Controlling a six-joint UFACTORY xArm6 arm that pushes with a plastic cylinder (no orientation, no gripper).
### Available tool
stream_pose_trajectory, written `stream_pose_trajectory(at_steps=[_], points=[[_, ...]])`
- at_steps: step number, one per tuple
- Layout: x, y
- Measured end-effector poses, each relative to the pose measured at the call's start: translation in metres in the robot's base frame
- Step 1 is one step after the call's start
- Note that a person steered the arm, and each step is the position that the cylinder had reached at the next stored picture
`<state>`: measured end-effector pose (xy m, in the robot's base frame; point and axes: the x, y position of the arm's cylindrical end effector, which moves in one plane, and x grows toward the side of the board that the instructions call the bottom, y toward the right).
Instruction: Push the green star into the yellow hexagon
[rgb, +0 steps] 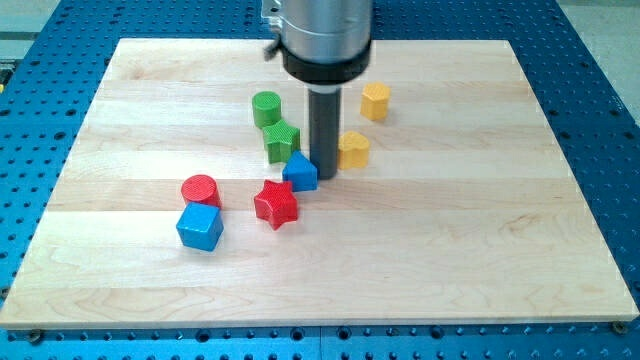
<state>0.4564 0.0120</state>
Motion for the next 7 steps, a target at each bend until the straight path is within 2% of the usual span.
stream_pose_trajectory(at_steps=[1,2,4,5,6,7], points=[[0.018,-0.043],[0.013,-0.056],[-0.005,-0.098],[-0.024,-0.088],[-0.036,-0.129],[-0.004,-0.134]])
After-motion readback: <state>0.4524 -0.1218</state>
